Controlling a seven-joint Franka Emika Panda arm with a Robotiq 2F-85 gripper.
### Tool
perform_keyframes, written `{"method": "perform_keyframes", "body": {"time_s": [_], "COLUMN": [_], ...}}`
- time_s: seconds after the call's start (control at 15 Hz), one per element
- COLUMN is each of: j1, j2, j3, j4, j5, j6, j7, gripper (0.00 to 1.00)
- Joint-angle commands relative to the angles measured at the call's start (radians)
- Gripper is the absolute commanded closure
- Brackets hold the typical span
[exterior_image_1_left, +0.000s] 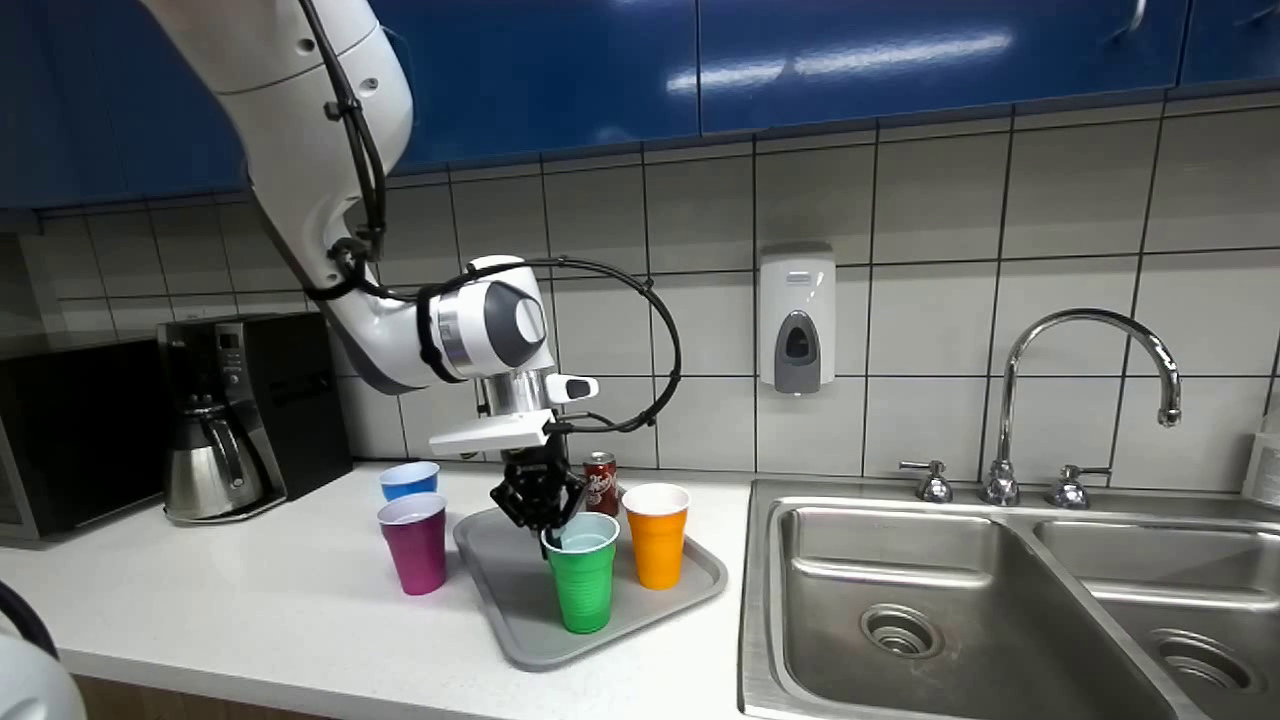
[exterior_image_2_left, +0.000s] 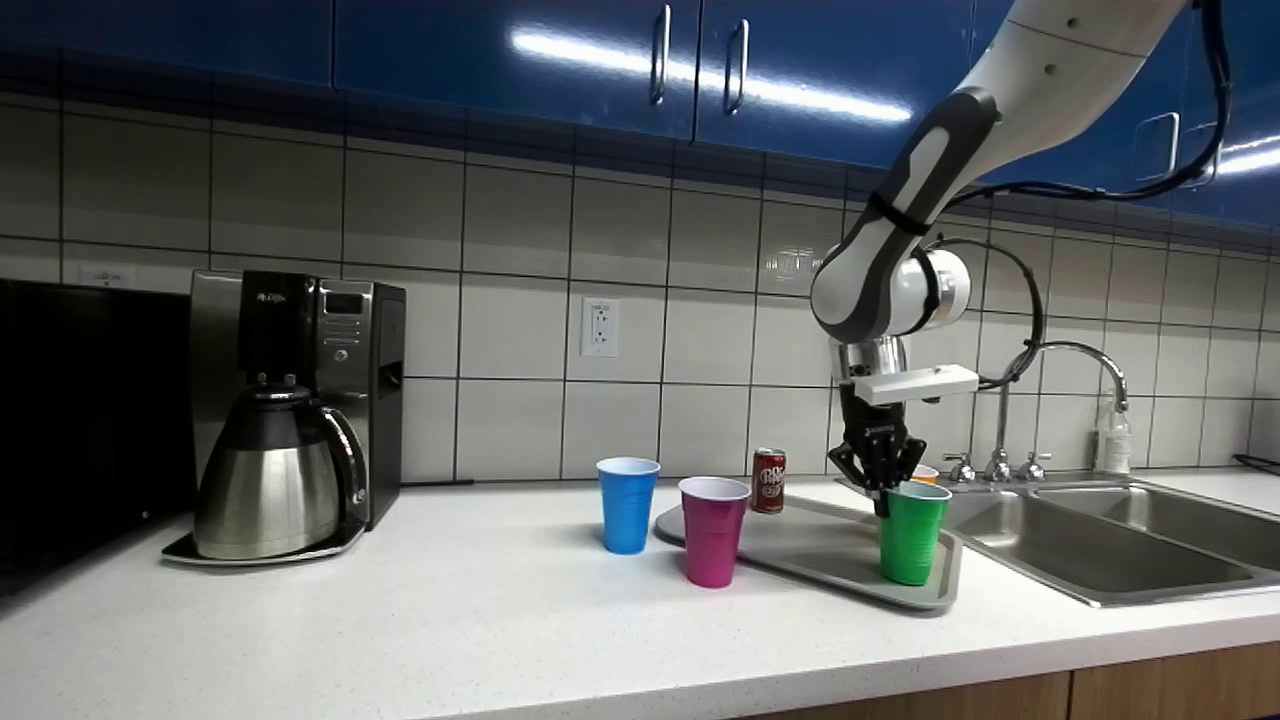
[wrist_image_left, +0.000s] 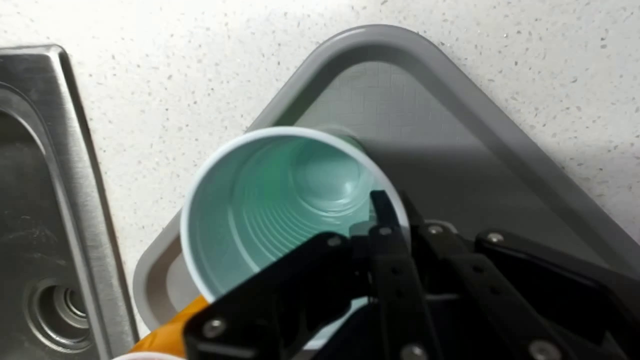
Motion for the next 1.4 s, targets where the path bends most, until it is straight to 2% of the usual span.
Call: {"method": "perform_keyframes", "body": {"time_s": [0.0, 1.33], "j1": [-0.003, 0.043], "j2": [0.008, -0.076], "j3": [0.001, 0.045], "j4": [0.023, 0.003], "j5": [-0.03, -0.038], "j6": [-0.014, -0.034], "j7": [0.017, 0.019], "gripper": [1.0, 0.99]}}
